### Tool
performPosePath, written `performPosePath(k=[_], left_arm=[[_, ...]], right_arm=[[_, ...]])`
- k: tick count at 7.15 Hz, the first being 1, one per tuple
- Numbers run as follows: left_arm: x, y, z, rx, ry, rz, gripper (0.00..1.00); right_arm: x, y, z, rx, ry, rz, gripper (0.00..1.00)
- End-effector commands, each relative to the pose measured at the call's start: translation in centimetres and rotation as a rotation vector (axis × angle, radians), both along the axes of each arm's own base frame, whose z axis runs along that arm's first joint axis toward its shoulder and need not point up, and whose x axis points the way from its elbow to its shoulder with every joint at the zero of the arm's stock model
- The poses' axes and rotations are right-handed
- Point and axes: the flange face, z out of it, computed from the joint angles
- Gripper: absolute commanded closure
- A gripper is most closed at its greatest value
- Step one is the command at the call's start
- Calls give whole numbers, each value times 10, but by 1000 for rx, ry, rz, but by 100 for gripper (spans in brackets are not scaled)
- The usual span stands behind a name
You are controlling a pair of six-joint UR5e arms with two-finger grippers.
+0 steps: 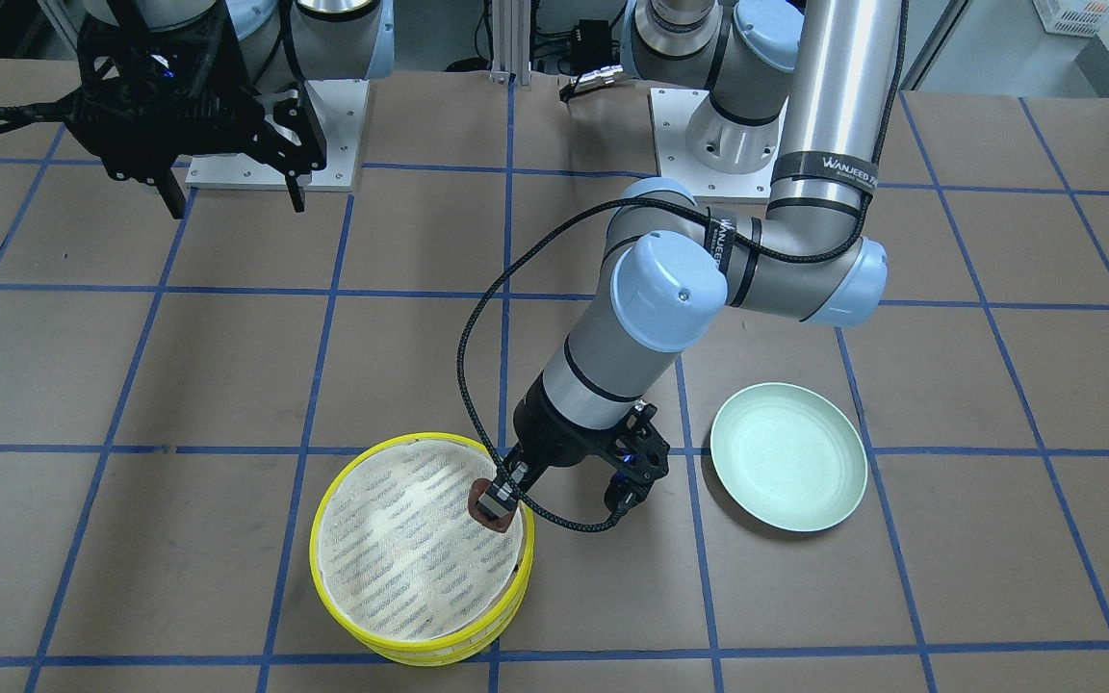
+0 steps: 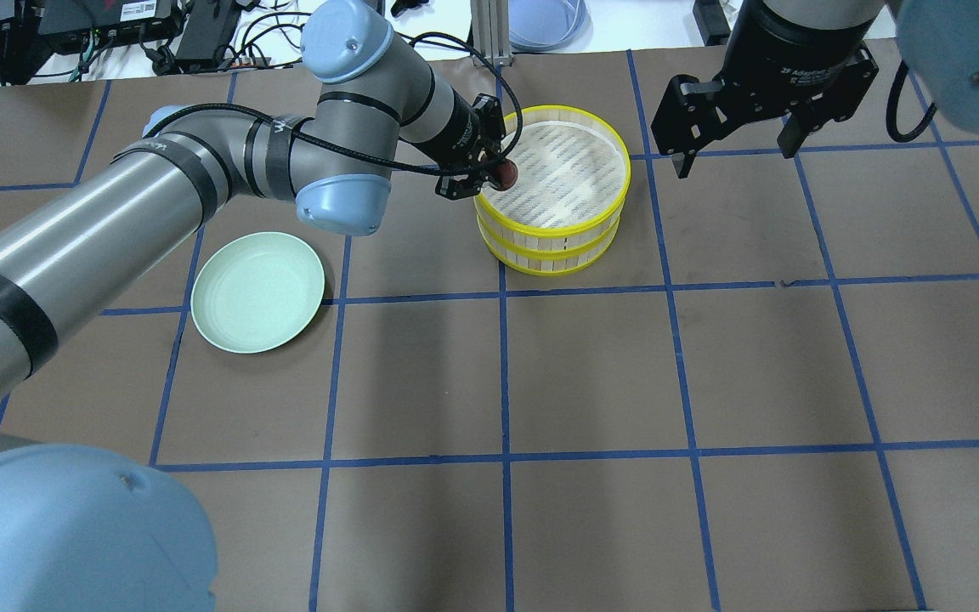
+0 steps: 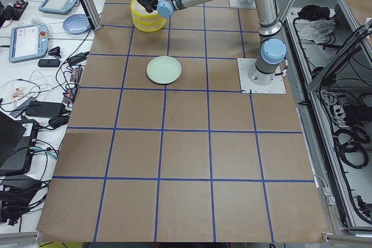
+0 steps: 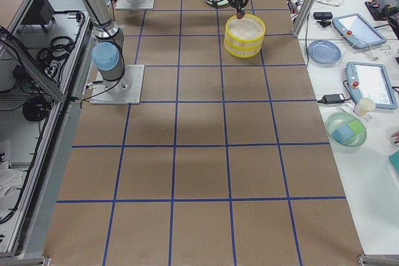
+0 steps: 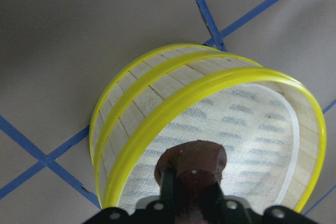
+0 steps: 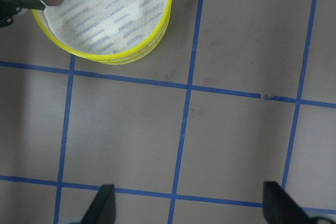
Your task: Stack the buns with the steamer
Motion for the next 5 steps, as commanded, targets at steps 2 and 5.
performPosePath(k=[2,5], left_arm=[[-1,-3,-1,8,22,29,3],[12,-5,19,-41,12,8,3]], right_arm=[[1,-1,-1,-11,-8,2,0],[1,-1,-5,-3,-9,0,0]])
